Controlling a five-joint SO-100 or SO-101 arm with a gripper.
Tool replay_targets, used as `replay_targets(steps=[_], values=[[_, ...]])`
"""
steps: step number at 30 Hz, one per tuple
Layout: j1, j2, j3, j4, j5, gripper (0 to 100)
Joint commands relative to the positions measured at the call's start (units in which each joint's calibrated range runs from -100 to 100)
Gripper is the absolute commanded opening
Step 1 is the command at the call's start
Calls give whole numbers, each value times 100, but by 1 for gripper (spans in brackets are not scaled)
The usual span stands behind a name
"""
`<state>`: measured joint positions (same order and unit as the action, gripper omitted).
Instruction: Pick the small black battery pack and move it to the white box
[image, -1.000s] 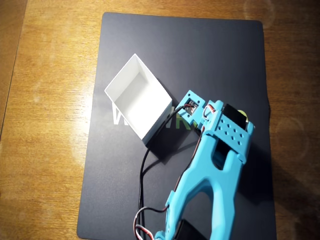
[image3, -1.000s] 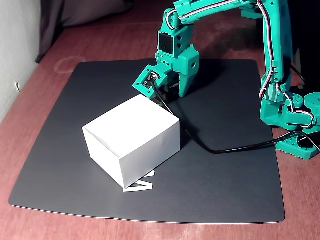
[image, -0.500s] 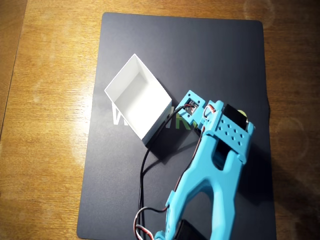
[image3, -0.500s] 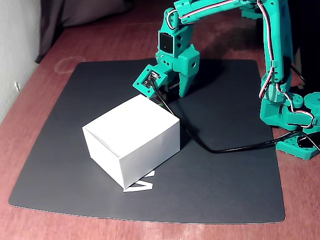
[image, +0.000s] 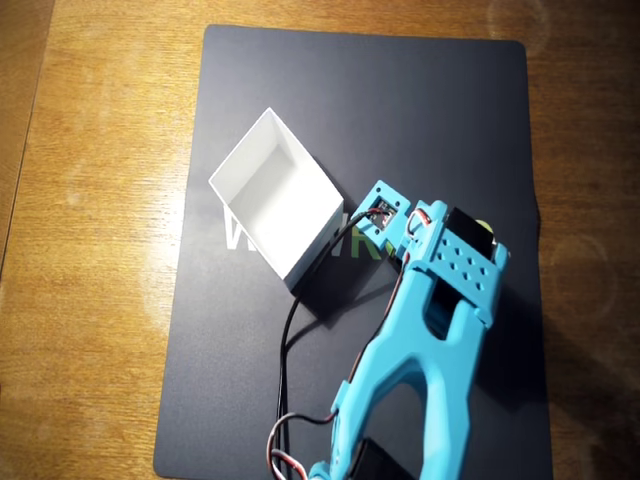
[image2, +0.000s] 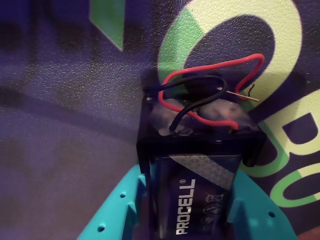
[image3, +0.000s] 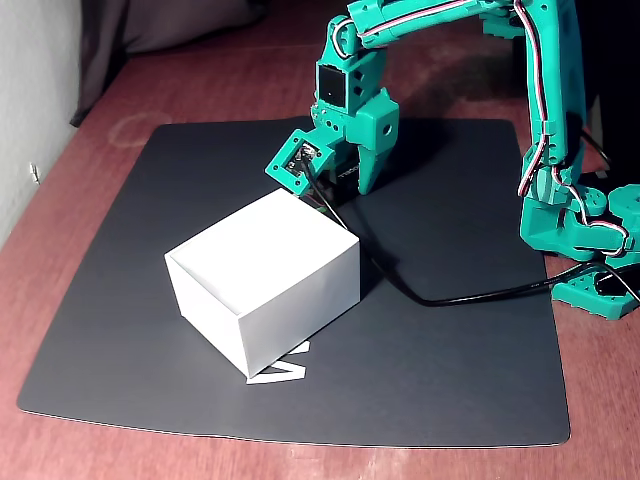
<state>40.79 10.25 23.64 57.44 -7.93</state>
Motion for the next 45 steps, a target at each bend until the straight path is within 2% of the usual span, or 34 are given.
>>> replay_targets(steps=[1,9,26,33,45], values=[[150,-57,-101,23,14,1],[126,-92,-146,-12,14,1],[68,-92,-1389,-12,25,1],[-85,-293,-1706,-3,242,1],[-976,-1310,-2232,-3,525,1]])
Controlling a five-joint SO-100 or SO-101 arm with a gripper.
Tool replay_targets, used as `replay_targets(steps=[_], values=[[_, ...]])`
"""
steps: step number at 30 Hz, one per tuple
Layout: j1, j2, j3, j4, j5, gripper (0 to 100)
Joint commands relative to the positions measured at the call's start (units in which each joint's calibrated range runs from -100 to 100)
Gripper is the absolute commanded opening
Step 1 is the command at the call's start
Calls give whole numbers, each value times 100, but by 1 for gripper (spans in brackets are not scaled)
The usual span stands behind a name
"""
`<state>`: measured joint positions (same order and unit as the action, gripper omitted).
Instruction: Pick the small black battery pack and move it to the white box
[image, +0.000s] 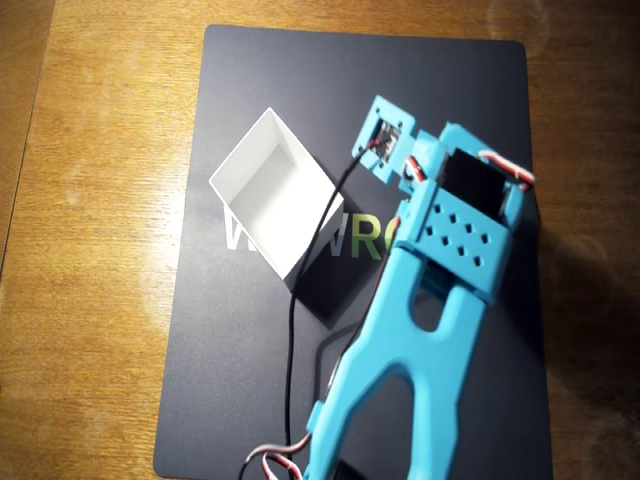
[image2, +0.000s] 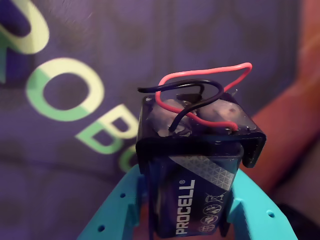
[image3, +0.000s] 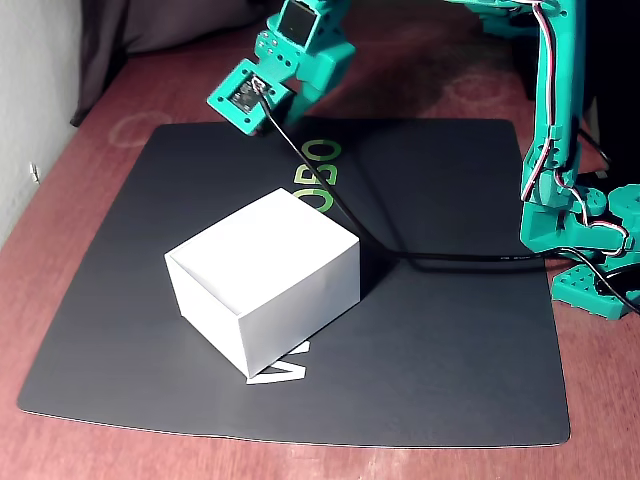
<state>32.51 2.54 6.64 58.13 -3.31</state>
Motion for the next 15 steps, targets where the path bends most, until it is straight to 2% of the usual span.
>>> replay_targets(steps=[1,9,15], values=[[-254,-601,-596,-73,73,1],[-1298,-1162,-949,-73,595,1],[-2576,-1758,-949,-73,964,1]])
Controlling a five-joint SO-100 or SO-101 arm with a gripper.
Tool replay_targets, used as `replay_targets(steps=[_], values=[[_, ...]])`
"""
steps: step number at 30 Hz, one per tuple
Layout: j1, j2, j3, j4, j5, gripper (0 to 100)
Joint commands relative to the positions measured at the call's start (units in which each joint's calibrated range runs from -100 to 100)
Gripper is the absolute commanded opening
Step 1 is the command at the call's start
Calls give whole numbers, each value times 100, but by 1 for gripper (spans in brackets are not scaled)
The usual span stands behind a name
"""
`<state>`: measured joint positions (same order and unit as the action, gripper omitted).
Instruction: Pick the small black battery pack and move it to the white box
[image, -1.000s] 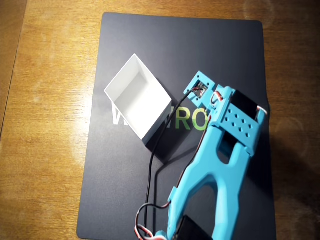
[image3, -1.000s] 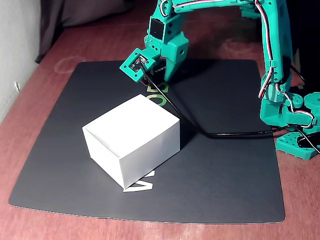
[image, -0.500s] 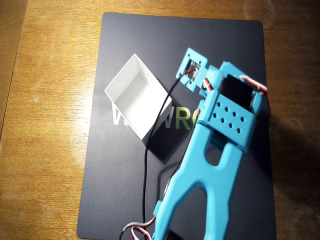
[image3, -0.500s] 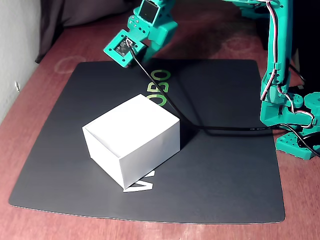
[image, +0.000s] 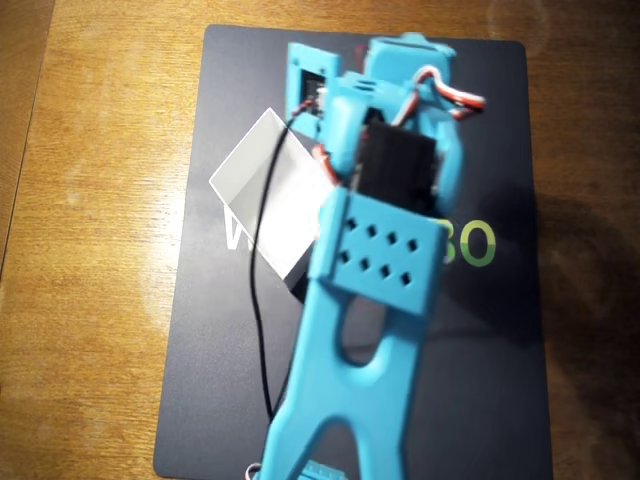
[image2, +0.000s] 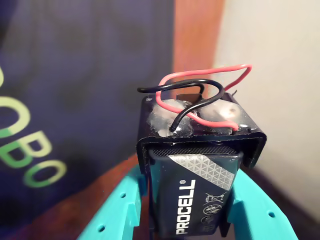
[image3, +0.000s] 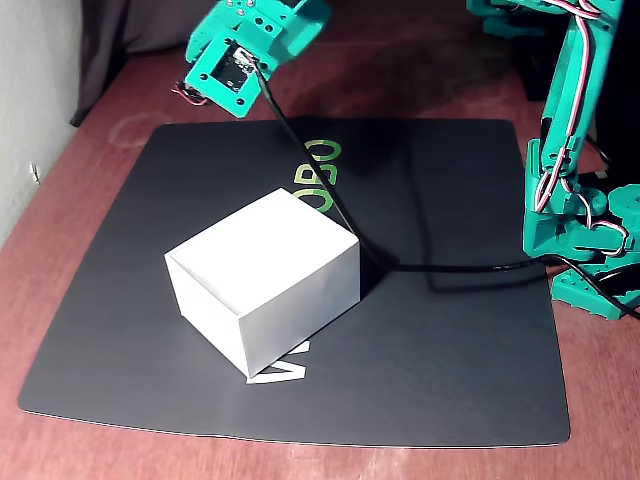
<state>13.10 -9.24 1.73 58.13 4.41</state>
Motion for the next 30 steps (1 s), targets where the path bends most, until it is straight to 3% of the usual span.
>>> replay_targets(steps=[1,11,30], values=[[-882,-659,-458,-73,279,1],[-2759,-975,-331,-3,990,1],[-2888,-957,1537,59,1213,1]])
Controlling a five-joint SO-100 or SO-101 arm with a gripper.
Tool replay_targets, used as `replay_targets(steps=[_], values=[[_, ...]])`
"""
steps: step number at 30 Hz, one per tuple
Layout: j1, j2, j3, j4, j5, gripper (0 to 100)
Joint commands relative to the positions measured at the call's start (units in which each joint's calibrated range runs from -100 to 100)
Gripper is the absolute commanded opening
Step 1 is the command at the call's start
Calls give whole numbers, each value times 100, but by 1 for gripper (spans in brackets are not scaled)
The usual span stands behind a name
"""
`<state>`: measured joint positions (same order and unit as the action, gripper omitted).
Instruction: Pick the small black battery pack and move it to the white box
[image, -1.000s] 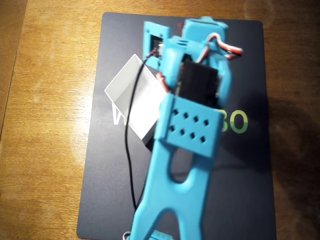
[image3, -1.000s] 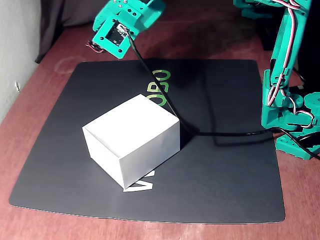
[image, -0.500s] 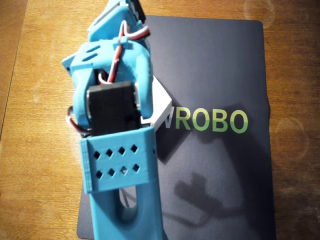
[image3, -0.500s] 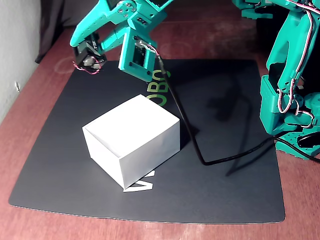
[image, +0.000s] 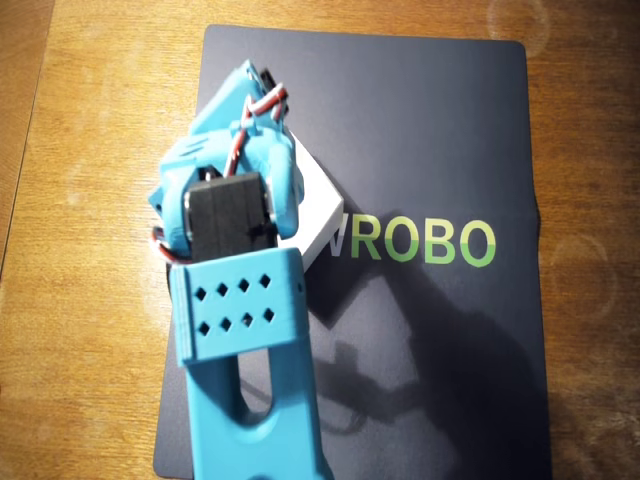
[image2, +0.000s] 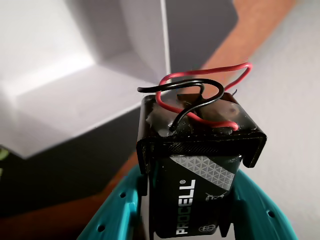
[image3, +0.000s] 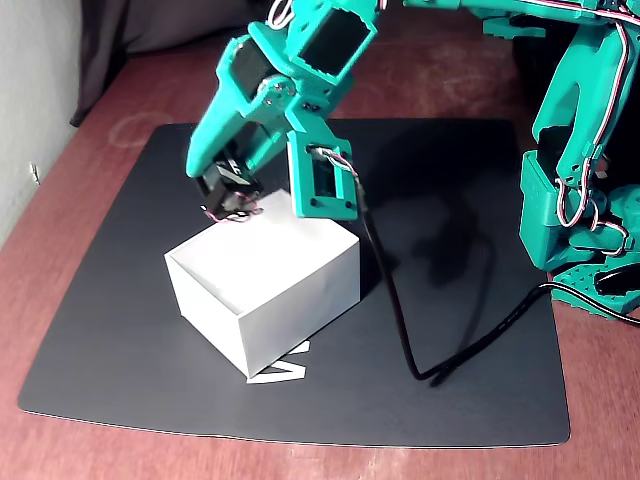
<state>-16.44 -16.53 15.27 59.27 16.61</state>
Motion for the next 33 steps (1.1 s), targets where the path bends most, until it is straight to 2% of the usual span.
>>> replay_targets(steps=[1,7,11,21,28,33], values=[[66,-219,291,-55,-12,1],[195,-202,1026,-99,-17,1],[336,-219,1498,-554,-17,1],[477,-193,2087,-843,-22,1],[629,-193,2695,-1729,10,1],[629,-193,2704,-1737,10,1]])
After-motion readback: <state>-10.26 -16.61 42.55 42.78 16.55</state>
